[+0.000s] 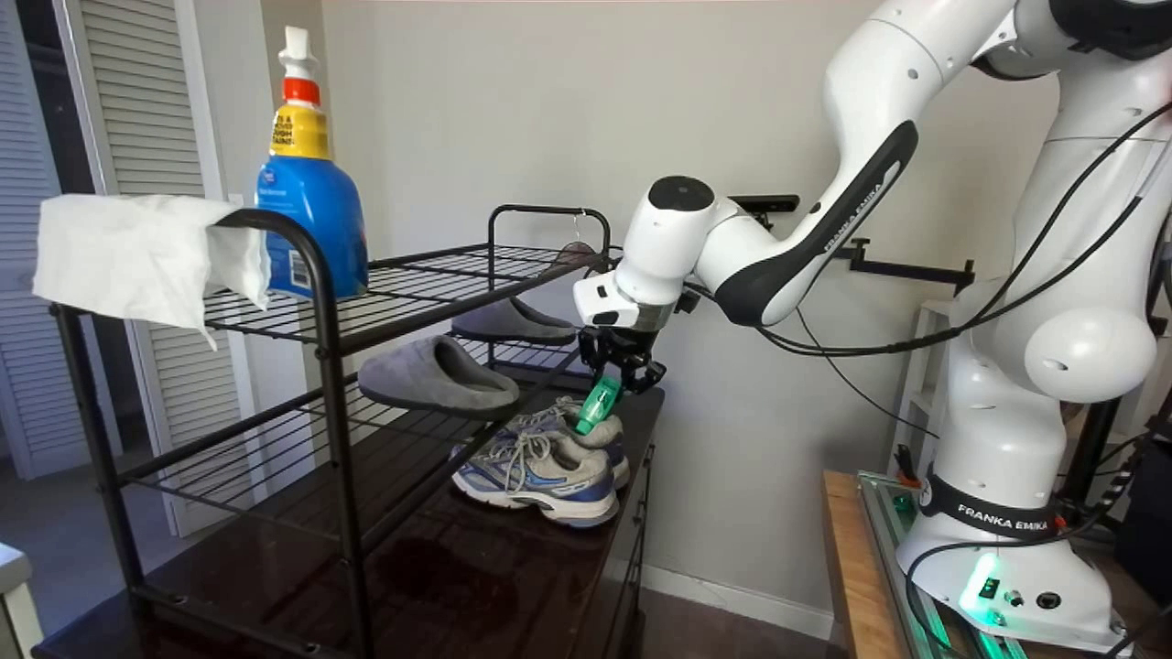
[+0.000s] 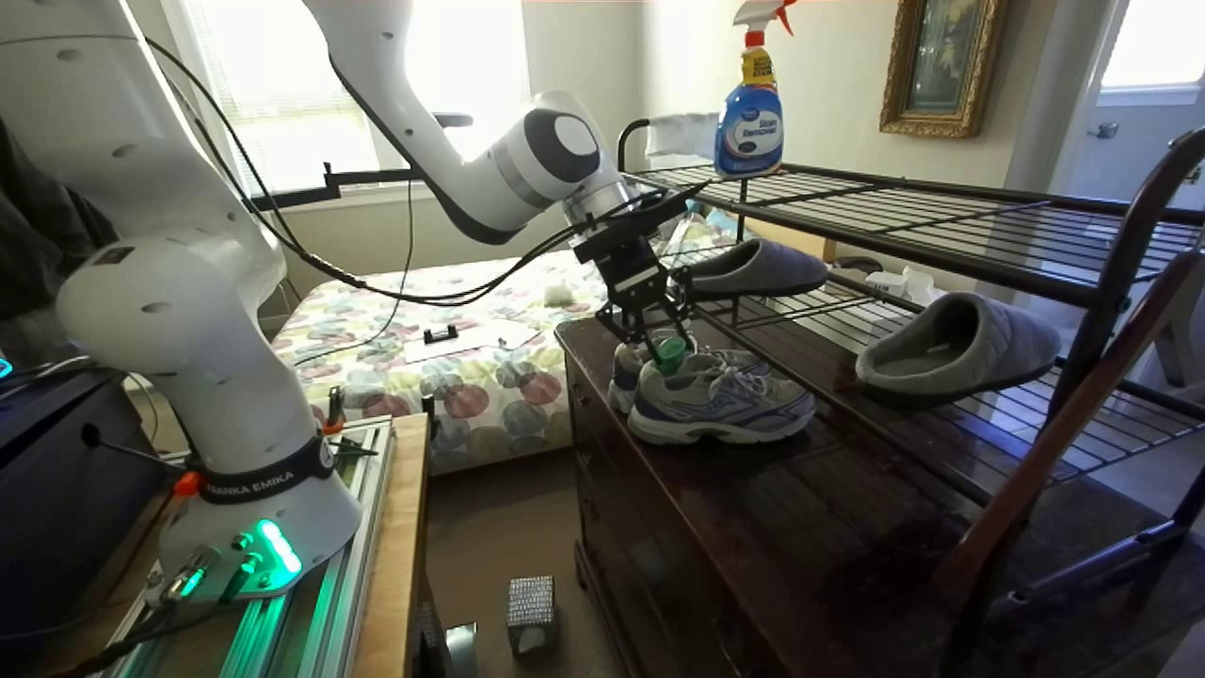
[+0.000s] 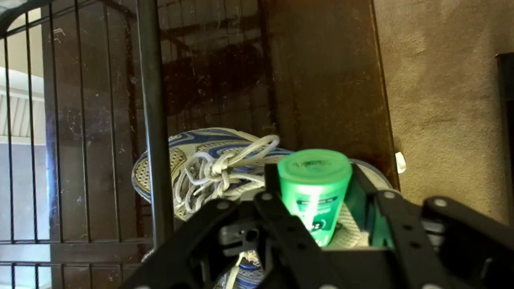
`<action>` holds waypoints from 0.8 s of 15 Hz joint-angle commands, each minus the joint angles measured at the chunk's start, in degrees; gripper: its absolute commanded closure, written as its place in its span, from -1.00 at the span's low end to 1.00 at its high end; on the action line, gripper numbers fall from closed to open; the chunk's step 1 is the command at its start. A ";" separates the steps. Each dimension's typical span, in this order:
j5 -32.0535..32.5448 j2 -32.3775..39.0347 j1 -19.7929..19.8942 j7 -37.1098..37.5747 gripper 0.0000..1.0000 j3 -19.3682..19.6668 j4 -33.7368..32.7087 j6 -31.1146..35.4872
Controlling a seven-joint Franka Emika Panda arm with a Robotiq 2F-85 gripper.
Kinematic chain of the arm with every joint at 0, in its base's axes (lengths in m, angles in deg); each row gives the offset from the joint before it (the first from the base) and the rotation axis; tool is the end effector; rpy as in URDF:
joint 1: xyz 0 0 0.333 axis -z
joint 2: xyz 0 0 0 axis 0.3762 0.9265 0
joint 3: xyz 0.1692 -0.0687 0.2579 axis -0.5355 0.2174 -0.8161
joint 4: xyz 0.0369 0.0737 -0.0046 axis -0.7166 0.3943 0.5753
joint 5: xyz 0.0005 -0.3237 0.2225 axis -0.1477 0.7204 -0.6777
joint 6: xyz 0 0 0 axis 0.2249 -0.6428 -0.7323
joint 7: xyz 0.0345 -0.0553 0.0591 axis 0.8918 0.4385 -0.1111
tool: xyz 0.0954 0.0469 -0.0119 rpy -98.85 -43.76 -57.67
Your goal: Put the green object in the sneakers
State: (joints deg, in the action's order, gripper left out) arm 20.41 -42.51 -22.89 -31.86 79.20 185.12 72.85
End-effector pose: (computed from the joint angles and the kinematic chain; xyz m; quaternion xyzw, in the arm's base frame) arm 0.4447 0.0611 0.3168 0.7130 0.6440 -0.0073 0.2774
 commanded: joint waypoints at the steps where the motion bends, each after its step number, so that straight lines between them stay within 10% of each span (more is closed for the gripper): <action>1: 5.02 2.90 -1.97 4.35 0.65 -0.65 -2.80 -5.48; 6: 5.95 5.27 -3.73 6.05 0.65 -0.99 -4.56 -10.87; 7: 5.21 5.65 -3.99 5.55 -0.35 -0.95 -4.76 -11.14; 12: 2.73 4.55 -3.61 5.42 -0.95 0.08 -4.46 -9.06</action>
State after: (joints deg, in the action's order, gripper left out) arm 24.25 -37.72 -26.37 -27.70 78.53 181.28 63.56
